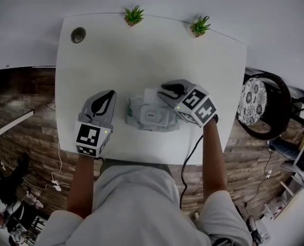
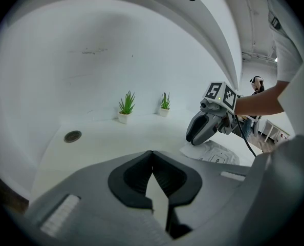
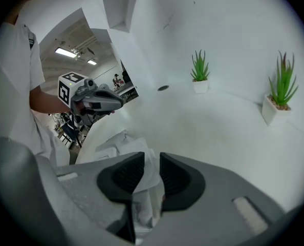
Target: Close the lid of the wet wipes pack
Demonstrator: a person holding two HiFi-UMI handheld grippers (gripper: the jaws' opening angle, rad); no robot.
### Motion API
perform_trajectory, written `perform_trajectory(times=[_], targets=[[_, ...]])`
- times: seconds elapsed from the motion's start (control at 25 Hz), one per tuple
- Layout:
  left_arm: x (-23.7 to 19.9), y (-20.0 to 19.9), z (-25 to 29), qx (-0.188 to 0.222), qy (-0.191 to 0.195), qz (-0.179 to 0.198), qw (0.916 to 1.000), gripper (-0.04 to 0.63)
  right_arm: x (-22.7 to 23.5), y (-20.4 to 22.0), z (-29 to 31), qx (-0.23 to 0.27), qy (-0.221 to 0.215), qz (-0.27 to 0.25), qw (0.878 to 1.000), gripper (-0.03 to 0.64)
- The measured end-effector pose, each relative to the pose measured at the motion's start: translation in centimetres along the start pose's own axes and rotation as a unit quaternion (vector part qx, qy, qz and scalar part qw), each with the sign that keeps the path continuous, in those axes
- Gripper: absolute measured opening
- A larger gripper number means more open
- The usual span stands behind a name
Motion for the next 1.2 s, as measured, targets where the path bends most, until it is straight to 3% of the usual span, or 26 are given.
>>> perform_trajectory(times=[0.52, 0.92, 1.2], targets=[[0.8, -0.8, -0.7, 0.006, 0.000, 0.010, 0.9999, 0.006, -1.3, -0.5, -1.6, 0.005, -0.014, -0.021, 1.000, 0.101], [2.4, -1.9, -3.0, 0.016, -0.001, 0.026, 0.9995, 0.006, -6.1, 0.2, -4.3, 0.022, -0.026, -0.053, 0.998, 0.101], [4.3, -1.8, -3.9, 0.024, -0.002, 0.037, 0.9990, 0.006, -9.3, 3.2, -3.2, -0.004, -0.055, -0.065, 0.996, 0.101]])
Point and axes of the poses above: the fingertips, and each gripper's own axes: z forward along the fingers, x to its right, y out of its underside, the point moved 6 cm from there along -z, backward along the fingers, and after that the axes turned 11 degrees about z, right-handed, at the moved point
